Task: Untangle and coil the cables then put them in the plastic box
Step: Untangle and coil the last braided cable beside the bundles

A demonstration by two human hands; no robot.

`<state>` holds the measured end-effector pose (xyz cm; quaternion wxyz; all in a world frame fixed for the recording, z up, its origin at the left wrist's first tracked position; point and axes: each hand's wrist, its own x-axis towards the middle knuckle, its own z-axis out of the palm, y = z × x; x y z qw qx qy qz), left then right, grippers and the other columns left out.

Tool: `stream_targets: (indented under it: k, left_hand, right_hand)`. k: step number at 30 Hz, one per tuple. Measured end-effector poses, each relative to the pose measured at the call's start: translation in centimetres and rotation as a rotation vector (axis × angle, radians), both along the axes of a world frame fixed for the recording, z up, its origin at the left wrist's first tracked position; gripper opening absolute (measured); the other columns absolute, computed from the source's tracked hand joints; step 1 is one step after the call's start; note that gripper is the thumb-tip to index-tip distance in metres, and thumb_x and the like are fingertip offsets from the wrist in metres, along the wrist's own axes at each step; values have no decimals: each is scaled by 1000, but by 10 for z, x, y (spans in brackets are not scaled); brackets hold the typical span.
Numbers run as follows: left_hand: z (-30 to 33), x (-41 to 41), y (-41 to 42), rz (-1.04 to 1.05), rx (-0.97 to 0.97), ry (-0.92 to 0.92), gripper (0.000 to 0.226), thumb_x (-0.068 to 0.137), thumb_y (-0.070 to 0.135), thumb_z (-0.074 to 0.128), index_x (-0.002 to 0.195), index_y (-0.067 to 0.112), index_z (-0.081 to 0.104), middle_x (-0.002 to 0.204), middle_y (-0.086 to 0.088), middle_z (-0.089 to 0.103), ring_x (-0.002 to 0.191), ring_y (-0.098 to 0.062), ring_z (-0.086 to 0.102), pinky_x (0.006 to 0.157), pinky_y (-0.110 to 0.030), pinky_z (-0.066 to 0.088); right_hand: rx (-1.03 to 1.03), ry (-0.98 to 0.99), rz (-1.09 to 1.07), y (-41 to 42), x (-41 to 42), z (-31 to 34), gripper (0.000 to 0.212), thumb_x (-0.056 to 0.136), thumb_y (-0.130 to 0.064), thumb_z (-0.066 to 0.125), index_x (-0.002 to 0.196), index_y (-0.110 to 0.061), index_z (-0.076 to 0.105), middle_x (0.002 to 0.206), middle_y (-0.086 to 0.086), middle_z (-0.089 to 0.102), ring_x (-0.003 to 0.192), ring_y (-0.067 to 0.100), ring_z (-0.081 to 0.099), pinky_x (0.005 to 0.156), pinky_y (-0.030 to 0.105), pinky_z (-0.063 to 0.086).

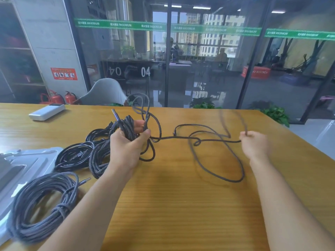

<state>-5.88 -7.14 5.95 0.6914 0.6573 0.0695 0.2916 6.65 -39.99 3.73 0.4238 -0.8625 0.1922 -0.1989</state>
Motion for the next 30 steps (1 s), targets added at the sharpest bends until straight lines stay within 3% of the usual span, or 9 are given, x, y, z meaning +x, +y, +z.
stream_targets:
  k: [5, 7, 9, 11, 14, 17, 22, 27, 30]
  left_hand:
    - [-1, 0, 6, -59, 139, 66, 20, 87, 16, 84, 104, 20, 75, 89, 10, 79, 83, 0, 73, 73, -14, 52]
    - [-1, 0, 6, -68, 151, 76, 21, 86, 20, 86, 104, 21, 76, 93, 9, 80, 86, -1, 74, 77, -19, 52]
    - [-2, 1, 4, -81, 167, 80, 21, 85, 22, 87, 103, 22, 77, 95, 8, 80, 90, -3, 75, 83, -24, 54]
    - [-3, 1, 3, -96, 185, 90, 20, 85, 24, 87, 102, 23, 77, 97, 7, 80, 93, -5, 75, 88, -26, 55]
    - [-2, 1, 2, -111, 201, 87, 18, 85, 24, 87, 100, 25, 77, 96, 10, 80, 94, -5, 74, 89, -27, 55]
    - [0, -1, -1, -167, 213, 79, 19, 85, 23, 86, 102, 23, 77, 96, 10, 79, 95, -6, 74, 92, -30, 55]
    - [-1, -3, -4, -225, 316, 82, 25, 86, 26, 86, 108, 23, 75, 96, 12, 79, 92, -4, 74, 84, -22, 54]
    - [-4, 0, -3, -193, 483, 77, 28, 82, 27, 89, 105, 26, 73, 96, 25, 75, 79, -10, 69, 67, -14, 51]
    - [-11, 5, 5, -191, 593, 139, 23, 81, 29, 89, 99, 23, 78, 100, 27, 74, 94, 4, 65, 81, -16, 49]
  right_hand:
    - [613, 18, -37, -26, 4, -5, 16, 103, -7, 57, 114, -5, 68, 69, 4, 65, 45, 11, 55, 41, 21, 42]
    - [720, 107, 102, -28, 3, -1, 20, 103, 2, 54, 122, 2, 61, 71, 6, 74, 55, 9, 68, 43, 21, 53]
    - [556, 188, 219, -32, 0, 11, 43, 102, 8, 52, 144, 2, 48, 105, 16, 76, 91, 26, 74, 67, 38, 65]
    - [10, 260, 149, -34, -13, 31, 66, 100, 3, 57, 159, -19, 35, 129, 17, 69, 104, 36, 68, 85, 49, 60]
    - [-514, -210, -39, -12, -44, 55, 69, 94, 7, 47, 156, -23, 42, 139, 11, 60, 121, 38, 53, 96, 48, 47]
    - [-393, -531, 398, 47, -61, 58, 53, 95, 6, 46, 139, -20, 62, 138, 0, 61, 131, 23, 51, 112, 34, 39]
    - [-363, 85, 1154, 117, -80, 20, 28, 108, -42, 52, 111, -27, 75, 109, -11, 72, 104, 7, 63, 96, 34, 49]
    - [-111, -125, 1124, 123, -77, 6, 23, 107, -31, 58, 95, -27, 77, 79, -11, 71, 71, 6, 57, 70, 30, 46]
    - [-117, -157, 1082, 123, -72, 1, 19, 105, -28, 62, 100, -24, 79, 90, -12, 75, 86, 11, 67, 84, 35, 53]
